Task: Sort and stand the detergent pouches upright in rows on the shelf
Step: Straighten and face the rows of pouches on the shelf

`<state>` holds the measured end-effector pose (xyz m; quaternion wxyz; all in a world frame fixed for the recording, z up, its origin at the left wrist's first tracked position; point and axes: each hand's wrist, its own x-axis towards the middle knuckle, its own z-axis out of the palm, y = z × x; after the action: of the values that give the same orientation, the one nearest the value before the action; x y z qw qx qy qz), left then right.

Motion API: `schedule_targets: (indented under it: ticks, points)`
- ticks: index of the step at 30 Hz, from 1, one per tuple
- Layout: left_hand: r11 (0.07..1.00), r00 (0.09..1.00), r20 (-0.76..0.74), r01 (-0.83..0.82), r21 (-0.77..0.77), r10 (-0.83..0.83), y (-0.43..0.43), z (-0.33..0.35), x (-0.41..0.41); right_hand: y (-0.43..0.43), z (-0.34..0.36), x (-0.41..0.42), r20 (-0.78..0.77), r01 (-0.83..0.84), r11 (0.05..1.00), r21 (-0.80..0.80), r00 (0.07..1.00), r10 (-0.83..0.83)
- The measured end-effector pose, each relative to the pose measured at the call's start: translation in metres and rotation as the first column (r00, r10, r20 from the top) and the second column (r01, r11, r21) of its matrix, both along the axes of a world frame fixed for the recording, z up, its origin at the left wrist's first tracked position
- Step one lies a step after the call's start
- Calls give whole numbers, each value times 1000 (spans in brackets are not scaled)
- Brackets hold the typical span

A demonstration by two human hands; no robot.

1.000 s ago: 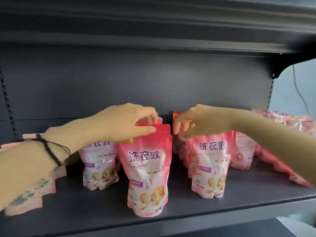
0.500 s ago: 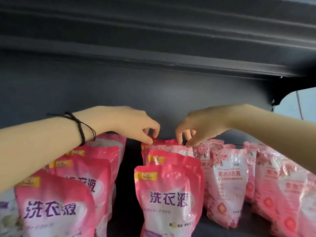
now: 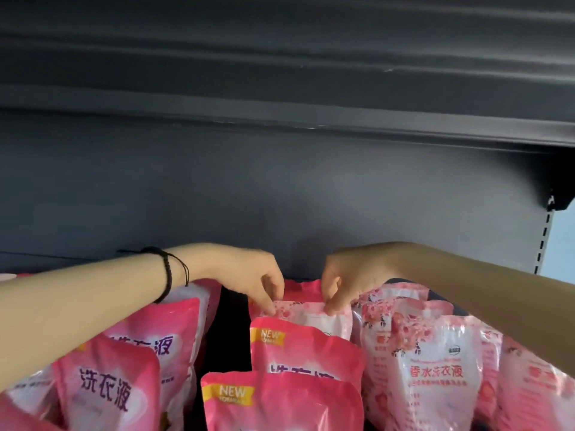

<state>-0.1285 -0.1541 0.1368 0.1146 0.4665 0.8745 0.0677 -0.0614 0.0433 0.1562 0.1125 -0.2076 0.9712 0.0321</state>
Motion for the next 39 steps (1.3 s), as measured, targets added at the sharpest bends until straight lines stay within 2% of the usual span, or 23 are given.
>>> schedule_targets:
  ticks: [3,5,7,8,9,11,12,14,16,18,20,22,26,30,35,39]
  points:
    - [994,999,39,-38,98,35,-2,-7,-3,4,1,3,-30,33,998,-62,999,-35]
    - [971,993,75,-109,212,95,-6,-7,-2,8,5,9,-44,113,982,-149,992,-120]
    - [889,967,196,-228,397,160,-10,-3,3,13,12,17,-40,203,923,-328,973,-228]
    - [813,943,289,-297,501,166,-11,2,8,15,18,21,-42,222,860,-459,962,-271]
    - [709,911,386,-366,602,142,-11,10,14,17,24,24,-52,213,765,-608,951,-305]
    - [462,863,504,-462,757,36,-4,29,25,14,37,30,-76,115,472,-874,927,-367]
    - [336,862,507,-476,813,-5,1,41,29,11,44,33,-82,42,300,-953,917,-390]
    - [121,887,460,-454,883,-29,13,65,39,1,53,39,-84,-92,0,-996,907,-412]
    - [-21,902,429,-431,902,-46,22,88,53,-8,51,46,-71,-157,-175,-972,906,-417]
    - [-109,893,445,-450,886,-71,26,103,65,-13,40,55,-54,-175,-266,-948,912,-406]
    - [-147,882,458,-470,870,-110,29,107,77,-13,29,68,-78,-225,-296,-928,896,-438]
    - [-142,880,449,-470,871,-157,35,104,91,-12,23,86,-109,-307,-325,-895,855,-506]
    - [-133,862,458,-492,861,-218,52,83,131,-5,5,127,-45,-335,-427,-840,827,-560]
    - [-155,873,401,-453,878,-278,75,47,171,11,-33,167,-52,-385,-428,-818,790,-611]
    - [-166,903,384,-416,894,-195,121,-20,192,35,-102,192,-18,-439,-408,-800,698,-716]
    - [-210,917,374,-396,894,-138,146,-70,194,50,-150,195,66,-368,-417,-831,680,-731]
